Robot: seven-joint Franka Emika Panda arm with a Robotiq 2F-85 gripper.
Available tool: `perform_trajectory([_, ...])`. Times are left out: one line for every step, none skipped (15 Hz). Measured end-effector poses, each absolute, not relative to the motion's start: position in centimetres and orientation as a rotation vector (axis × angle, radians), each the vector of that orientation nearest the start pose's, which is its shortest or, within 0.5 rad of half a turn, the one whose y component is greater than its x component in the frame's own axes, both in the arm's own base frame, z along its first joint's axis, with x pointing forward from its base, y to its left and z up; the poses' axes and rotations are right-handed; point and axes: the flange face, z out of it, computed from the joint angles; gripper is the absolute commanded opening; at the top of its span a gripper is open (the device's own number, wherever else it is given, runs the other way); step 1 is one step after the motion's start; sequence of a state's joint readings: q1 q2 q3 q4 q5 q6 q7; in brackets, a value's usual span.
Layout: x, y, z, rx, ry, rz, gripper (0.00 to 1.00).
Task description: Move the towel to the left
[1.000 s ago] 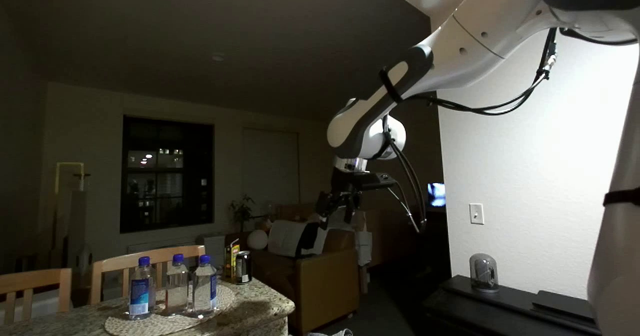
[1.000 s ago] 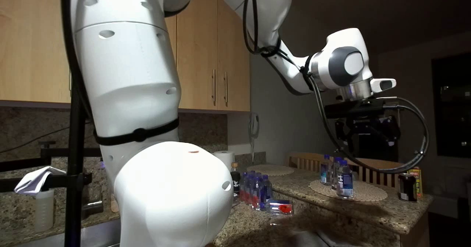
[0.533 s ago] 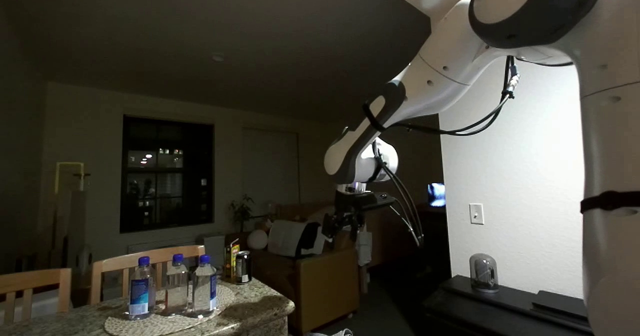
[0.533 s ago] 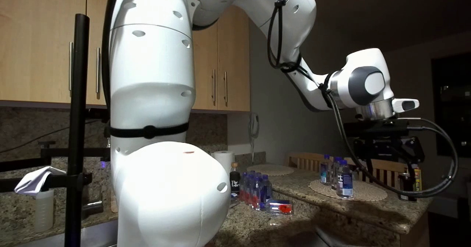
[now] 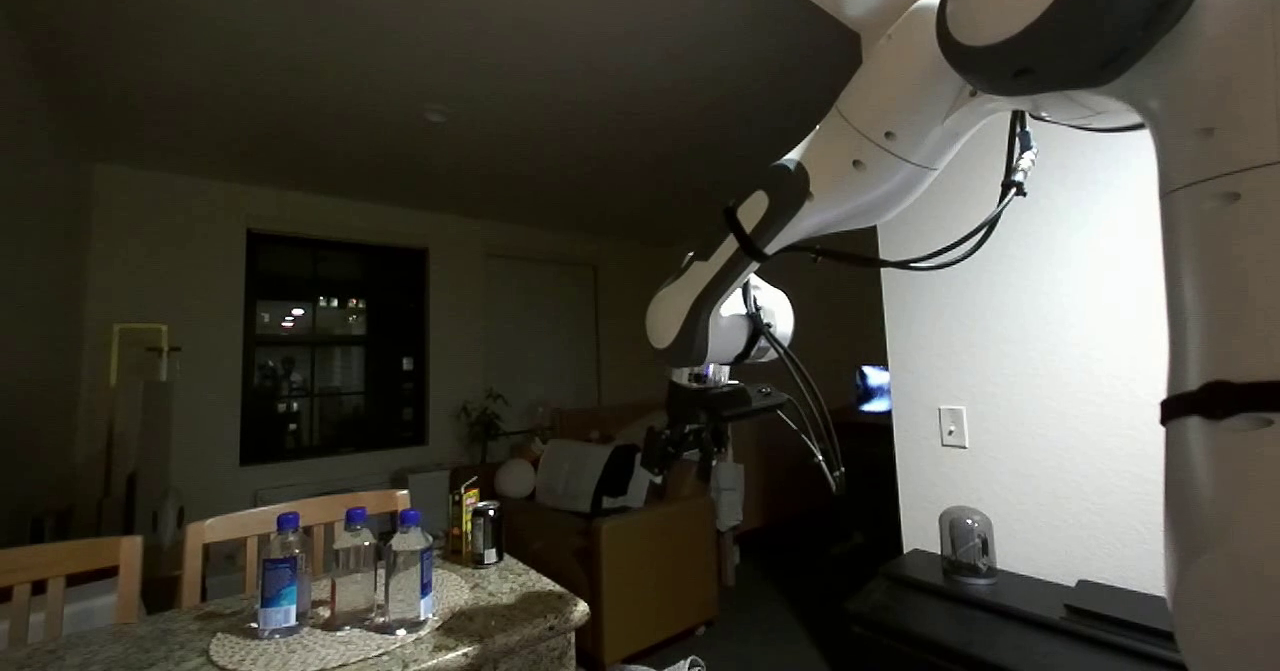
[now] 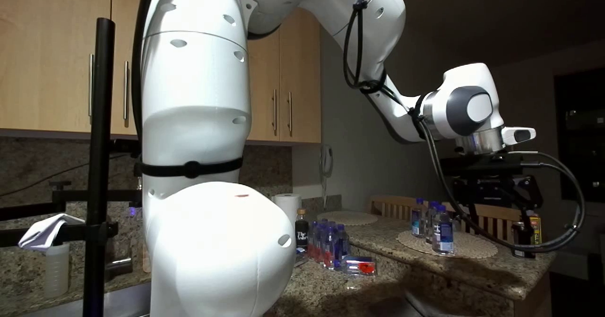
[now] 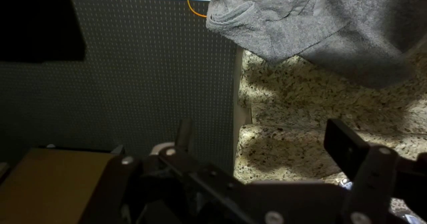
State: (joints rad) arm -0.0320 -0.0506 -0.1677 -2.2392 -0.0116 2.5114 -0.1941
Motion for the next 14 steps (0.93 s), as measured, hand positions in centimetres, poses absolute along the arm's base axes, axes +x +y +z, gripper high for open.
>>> perform_trajectory([53.4, -10.7, 42.3, -3.164, -0.007, -0.502, 1.00])
perform_trajectory([53.4, -10.4, 42.2, -3.164, -0.015, -0.499, 1.00])
perform_trajectory([53.4, -10.0, 42.0, -3.164, -0.028, -0.492, 1.00])
perform_trajectory([53.4, -9.4, 41.6, -3.163, -0.045, -0.479, 1.00])
perform_trajectory([53.3, -8.8, 41.0, -3.163, -0.063, -0.460, 1.00])
perform_trajectory([53.3, -8.2, 40.3, -3.164, -0.082, -0.436, 1.00])
perform_trajectory([53.3, -7.5, 39.4, -3.165, -0.102, -0.408, 1.00])
perform_trajectory([53.4, -7.0, 38.3, -3.167, -0.122, -0.377, 1.00])
perform_trajectory([53.6, -6.4, 37.2, -3.171, -0.145, -0.343, 1.00])
perform_trajectory([53.7, -6.0, 35.9, -3.178, -0.173, -0.306, 1.00])
perform_trajectory([53.9, -5.6, 34.6, -3.189, -0.206, -0.265, 1.00])
perform_trajectory([54.2, -5.4, 33.2, -3.203, -0.248, -0.225, 1.00])
perform_trajectory([54.5, -5.2, 31.9, -3.217, -0.287, -0.188, 1.00])
perform_trajectory([55.0, -5.2, 30.6, -3.229, -0.324, -0.154, 1.00])
